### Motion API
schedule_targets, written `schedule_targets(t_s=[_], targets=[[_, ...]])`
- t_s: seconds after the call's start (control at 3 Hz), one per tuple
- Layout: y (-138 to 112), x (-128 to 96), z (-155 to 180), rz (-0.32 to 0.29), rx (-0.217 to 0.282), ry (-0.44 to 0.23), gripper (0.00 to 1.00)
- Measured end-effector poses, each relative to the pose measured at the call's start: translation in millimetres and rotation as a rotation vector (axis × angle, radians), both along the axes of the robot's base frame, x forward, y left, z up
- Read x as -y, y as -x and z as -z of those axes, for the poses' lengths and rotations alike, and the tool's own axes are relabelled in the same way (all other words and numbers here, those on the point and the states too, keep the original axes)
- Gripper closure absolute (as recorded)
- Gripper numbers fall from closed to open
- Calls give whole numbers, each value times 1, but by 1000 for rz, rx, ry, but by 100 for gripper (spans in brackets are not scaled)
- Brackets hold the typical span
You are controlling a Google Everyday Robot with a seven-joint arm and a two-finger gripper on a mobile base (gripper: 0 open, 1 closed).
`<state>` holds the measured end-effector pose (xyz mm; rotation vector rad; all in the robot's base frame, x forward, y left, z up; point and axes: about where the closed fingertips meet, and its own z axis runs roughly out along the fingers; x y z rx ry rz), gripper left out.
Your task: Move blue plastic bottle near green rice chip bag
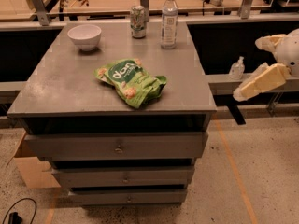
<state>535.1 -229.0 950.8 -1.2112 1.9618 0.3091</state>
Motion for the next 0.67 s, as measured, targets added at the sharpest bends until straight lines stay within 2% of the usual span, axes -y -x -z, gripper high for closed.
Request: schedule_targets(t_s=[0.33, 0.67], targets=[[-31, -6, -10, 72, 91, -255, 0], [-50, -10, -31, 123, 153, -348, 0]])
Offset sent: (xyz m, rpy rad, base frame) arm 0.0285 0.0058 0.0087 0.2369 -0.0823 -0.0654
